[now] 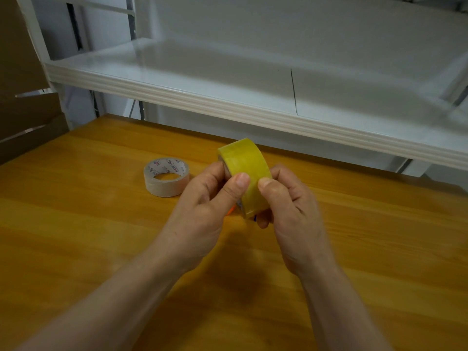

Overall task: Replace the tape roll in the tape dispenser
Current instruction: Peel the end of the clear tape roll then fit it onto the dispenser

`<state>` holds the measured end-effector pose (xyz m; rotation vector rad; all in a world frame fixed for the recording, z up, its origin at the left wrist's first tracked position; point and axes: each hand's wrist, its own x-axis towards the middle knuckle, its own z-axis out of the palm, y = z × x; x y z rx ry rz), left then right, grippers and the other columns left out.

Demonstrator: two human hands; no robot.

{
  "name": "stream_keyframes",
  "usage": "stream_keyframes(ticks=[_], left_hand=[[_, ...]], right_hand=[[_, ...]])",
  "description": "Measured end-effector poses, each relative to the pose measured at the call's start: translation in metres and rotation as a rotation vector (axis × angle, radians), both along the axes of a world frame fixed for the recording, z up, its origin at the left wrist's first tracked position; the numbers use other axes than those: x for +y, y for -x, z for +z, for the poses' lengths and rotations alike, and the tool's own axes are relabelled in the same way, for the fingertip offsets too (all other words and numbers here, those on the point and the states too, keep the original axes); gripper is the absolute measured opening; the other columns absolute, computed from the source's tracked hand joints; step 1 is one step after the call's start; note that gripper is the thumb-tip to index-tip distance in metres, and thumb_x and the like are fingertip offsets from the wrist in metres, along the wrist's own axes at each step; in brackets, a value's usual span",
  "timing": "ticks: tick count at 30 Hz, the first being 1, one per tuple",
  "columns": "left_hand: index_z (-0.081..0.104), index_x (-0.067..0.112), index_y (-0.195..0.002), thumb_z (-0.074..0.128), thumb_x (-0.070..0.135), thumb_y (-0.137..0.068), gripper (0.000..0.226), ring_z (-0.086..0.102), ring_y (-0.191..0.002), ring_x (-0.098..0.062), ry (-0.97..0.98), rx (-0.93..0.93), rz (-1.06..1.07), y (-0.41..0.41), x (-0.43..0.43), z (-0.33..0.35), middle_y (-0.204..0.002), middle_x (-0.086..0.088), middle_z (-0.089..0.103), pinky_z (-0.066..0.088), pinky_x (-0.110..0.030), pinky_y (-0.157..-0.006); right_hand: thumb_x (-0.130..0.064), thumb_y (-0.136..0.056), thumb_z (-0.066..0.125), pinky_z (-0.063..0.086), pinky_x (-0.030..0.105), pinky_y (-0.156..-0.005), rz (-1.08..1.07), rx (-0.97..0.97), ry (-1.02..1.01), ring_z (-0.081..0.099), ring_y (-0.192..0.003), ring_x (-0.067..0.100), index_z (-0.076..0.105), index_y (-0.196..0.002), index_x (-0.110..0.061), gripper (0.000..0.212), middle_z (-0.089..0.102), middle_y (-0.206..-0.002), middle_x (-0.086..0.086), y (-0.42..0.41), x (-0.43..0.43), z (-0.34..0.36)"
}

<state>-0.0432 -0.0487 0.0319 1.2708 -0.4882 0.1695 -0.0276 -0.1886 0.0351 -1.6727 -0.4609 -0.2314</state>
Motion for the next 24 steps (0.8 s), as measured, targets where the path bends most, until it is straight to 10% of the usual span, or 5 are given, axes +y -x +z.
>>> stream_keyframes(ticks=[10, 24], left_hand=[[0.060, 0.005, -0.118, 0.050, 0.024, -0.096, 0.030, 0.066, -0.090, -0.032, -0.137, -0.068, 0.070, 0.0016, -0.0020, -0.0004, -0.101, -0.016, 0.068, 0.058, -0.027, -0.076], [0.064, 0.013, -0.114, 0.063, 0.018, -0.087, 0.028, 0.070, -0.085, -0.014, 0.038, 0.076, 0.025, 0.0003, -0.0001, -0.0019, -0.097, -0.001, 0.074, 0.056, -0.024, -0.071]], right_hand=[[-0.031, -0.095, 0.046, 0.040, 0.043, -0.054, 0.011, 0.019, -0.035, 0.047, -0.067, 0.047, 0.054, -0.090, -0.001, 0.032, 0.051, -0.080, 0.029, 0.0010, -0.0010, 0.0008], [-0.027, -0.094, 0.046, 0.041, 0.043, -0.057, 0.042, 0.000, 0.004, 0.049, -0.067, 0.042, 0.057, -0.084, -0.010, 0.023, 0.056, -0.078, 0.024, 0.0022, -0.0013, 0.0030]])
